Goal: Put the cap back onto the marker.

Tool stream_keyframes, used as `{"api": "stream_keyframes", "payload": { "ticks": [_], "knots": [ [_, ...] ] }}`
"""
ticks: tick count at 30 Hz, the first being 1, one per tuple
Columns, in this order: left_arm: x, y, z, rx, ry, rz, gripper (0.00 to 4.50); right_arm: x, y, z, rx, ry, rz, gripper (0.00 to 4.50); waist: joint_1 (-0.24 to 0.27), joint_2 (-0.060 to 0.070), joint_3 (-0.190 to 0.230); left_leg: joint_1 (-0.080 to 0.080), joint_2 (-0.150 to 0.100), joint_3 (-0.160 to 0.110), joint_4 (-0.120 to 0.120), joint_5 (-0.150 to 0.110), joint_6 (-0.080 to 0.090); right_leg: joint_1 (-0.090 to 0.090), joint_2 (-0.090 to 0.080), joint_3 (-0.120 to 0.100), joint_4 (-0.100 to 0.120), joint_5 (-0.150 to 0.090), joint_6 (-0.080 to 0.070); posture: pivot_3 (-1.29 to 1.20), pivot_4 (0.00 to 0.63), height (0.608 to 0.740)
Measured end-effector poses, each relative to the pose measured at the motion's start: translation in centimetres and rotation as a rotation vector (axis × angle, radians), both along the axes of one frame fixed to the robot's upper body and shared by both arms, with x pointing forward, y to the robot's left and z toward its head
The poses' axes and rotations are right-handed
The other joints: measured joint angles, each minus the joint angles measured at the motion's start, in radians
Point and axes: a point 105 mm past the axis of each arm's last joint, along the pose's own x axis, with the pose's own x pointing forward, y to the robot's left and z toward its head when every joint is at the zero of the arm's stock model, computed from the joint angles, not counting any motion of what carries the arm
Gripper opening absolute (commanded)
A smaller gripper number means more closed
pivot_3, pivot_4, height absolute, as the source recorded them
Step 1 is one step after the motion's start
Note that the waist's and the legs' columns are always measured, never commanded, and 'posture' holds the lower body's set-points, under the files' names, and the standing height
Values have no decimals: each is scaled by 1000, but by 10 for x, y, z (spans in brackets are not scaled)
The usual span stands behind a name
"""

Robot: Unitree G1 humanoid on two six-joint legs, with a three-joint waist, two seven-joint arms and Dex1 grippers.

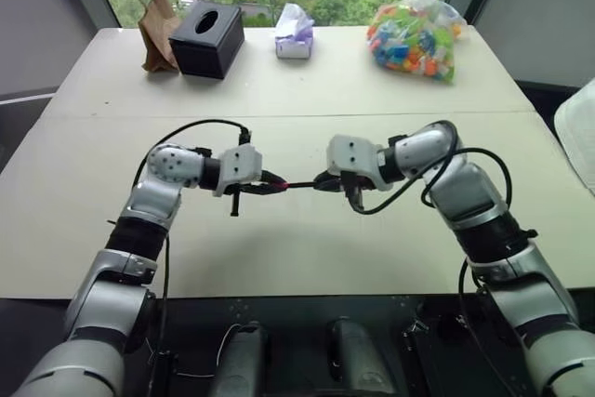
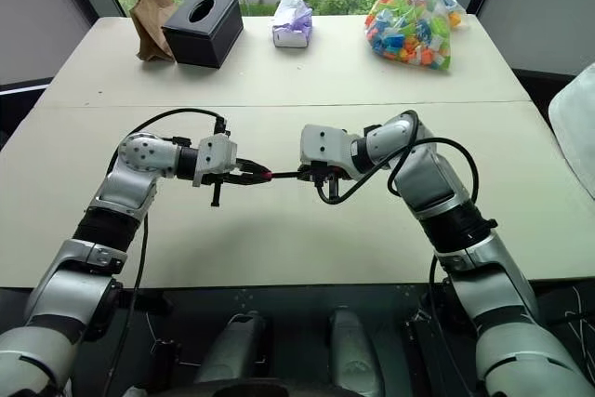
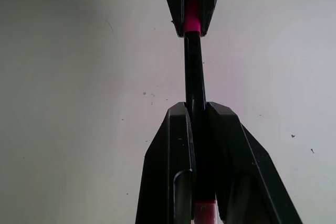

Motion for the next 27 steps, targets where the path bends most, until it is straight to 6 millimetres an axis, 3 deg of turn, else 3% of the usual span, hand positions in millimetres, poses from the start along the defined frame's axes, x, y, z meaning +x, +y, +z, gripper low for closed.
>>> {"api": "stream_keyframes", "payload": {
  "ticks": [17, 27],
  "knots": [
    [4, -5, -1, 56, -23, 9, 0, 5, -2, -6, -45, -15, -14, 26, 0, 0, 0, 0, 0, 0, 0, 0, 0, 0, 0, 0, 0, 0, 0, 0, 150, 740],
    [5, -8, 7, -37, -26, 21, 0, 7, -3, 2, -25, -72, -1, 26, 0, 0, 0, 0, 0, 0, 0, 0, 0, 0, 0, 0, 0, 0, 0, 0, 150, 740]
  ]
}}
